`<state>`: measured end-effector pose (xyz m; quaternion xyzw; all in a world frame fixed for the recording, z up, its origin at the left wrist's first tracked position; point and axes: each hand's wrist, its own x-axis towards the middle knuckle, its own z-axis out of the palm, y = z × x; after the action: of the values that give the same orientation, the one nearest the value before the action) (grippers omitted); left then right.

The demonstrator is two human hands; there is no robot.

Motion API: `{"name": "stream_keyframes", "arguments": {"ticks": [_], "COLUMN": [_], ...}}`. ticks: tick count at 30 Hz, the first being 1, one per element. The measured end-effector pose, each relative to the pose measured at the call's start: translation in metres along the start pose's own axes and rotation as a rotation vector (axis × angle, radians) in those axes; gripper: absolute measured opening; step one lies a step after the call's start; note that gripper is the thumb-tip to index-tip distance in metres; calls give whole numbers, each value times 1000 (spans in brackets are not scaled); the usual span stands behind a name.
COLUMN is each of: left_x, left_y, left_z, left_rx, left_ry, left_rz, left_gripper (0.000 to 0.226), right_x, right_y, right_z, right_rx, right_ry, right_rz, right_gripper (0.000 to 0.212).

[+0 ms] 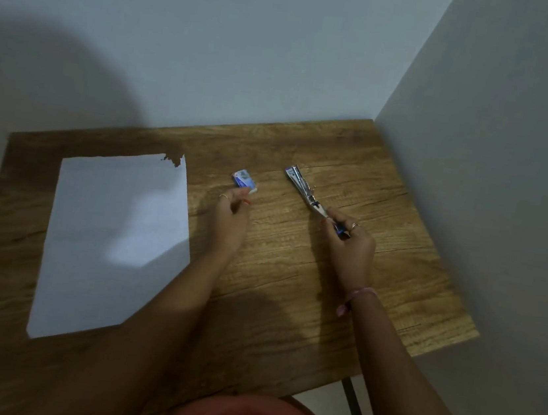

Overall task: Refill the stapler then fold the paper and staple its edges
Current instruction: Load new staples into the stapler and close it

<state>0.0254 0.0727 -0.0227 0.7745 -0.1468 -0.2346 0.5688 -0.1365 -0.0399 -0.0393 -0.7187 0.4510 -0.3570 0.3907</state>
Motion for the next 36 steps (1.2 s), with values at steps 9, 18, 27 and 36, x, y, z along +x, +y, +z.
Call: {"name": "stream_keyframes", "arguments": {"ticks": [9, 18, 27, 36], "left_x": [5, 10, 11, 34], "left_y": [-20, -29, -25, -12], "left_z": [1, 5, 6, -8], "left_rx": [410, 529, 575, 795], "left_ry": [33, 21, 0, -192], "left_rz": [228, 348, 308, 353], "left_gripper": [43, 54, 62, 58], "right_x": [5, 12, 10, -17], "right_y": [5, 8, 11, 13], "right_z": [-5, -5, -11, -20], "right_rx": [-30, -39, -27, 50], "right_ry": [-32, -4, -38, 93], "right_rz": [-27, -26, 39, 98], "right_gripper": [25, 33, 51, 57]}}
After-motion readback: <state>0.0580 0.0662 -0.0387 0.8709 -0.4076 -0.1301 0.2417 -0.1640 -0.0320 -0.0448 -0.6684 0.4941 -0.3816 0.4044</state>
